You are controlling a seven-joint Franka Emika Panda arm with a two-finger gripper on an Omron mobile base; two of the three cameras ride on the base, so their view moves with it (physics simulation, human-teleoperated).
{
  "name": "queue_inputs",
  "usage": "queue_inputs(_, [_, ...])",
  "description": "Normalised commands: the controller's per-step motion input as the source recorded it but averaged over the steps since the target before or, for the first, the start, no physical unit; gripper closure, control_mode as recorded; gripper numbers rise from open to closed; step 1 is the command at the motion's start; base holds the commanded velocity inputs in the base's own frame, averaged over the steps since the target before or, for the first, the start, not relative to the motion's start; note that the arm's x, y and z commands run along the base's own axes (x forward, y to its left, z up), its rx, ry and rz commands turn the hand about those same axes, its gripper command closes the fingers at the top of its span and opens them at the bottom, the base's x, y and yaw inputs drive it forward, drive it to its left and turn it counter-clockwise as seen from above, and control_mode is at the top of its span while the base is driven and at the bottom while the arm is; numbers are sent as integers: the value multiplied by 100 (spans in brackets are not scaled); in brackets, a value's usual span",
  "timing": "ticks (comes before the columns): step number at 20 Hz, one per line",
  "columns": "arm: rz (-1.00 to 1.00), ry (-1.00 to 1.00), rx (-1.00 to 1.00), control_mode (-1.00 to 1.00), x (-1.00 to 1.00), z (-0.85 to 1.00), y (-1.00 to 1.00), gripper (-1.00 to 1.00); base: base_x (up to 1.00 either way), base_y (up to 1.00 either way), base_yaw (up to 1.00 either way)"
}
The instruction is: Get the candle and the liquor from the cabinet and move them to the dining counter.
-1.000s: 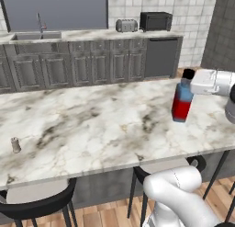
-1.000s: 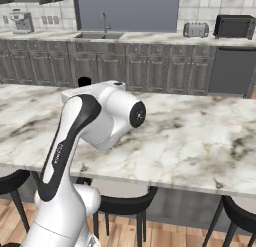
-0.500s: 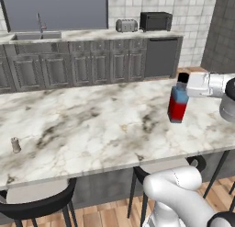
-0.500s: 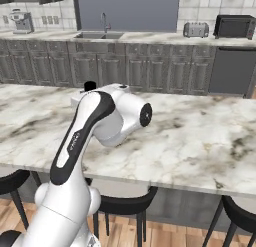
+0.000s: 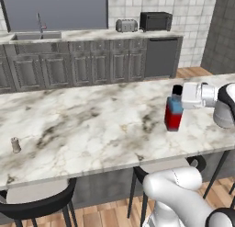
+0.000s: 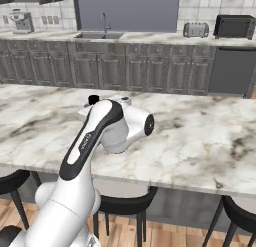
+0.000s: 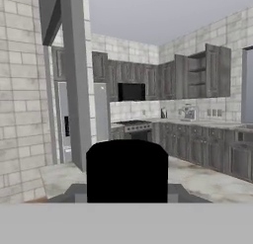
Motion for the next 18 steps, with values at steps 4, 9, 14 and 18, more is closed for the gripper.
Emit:
queue_inputs(4, [7, 0, -1, -100, 33, -51, 0, 100, 0, 0, 0])
queue_inputs(9, [8, 0, 0, -100, 39, -37, -5, 100, 0, 0, 0])
queue_inputs(14, [4, 0, 0, -100, 48, -18, -18, 100, 0, 0, 0])
queue_inputs(18, [0, 0, 0, -100, 40, -4, -10, 100, 0, 0, 0])
